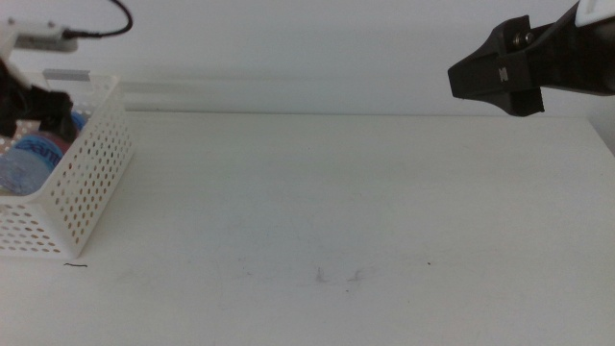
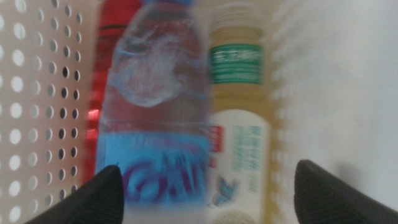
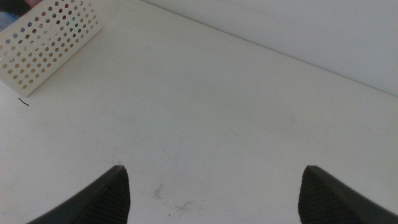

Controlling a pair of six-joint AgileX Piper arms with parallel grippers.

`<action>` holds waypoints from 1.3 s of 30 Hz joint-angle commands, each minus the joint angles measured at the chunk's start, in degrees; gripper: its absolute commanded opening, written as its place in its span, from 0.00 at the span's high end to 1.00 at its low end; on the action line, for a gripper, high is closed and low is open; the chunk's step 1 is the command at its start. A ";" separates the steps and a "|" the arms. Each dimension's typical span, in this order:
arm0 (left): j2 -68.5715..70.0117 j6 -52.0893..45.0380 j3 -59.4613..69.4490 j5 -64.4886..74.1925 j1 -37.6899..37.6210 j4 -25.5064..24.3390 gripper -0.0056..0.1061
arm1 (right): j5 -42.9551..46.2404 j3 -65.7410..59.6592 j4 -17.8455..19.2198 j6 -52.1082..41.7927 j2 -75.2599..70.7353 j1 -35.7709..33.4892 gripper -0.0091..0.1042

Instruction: Use arms to grab the bottles and put them into the dustbin to the left of the table.

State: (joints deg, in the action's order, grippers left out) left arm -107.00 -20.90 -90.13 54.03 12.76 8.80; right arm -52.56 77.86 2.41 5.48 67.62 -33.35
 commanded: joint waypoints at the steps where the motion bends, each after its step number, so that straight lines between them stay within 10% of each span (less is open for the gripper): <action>1: 5.51 3.04 0.58 1.14 -2.36 -1.93 0.11 | 0.20 -0.20 0.40 -0.17 -0.40 0.34 0.15; 21: 65.06 12.14 34.18 -24.32 -21.22 -2.74 0.11 | 0.20 -0.20 0.40 -0.17 -0.40 0.34 0.15; 39: 70.70 15.30 36.83 -19.48 -21.22 -2.95 0.11 | 0.20 -0.20 0.40 -0.17 -0.40 0.34 0.15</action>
State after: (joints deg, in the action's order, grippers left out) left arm -36.48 -6.03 -53.50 34.82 -8.12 6.40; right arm -52.56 77.86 2.41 5.48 67.62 -33.35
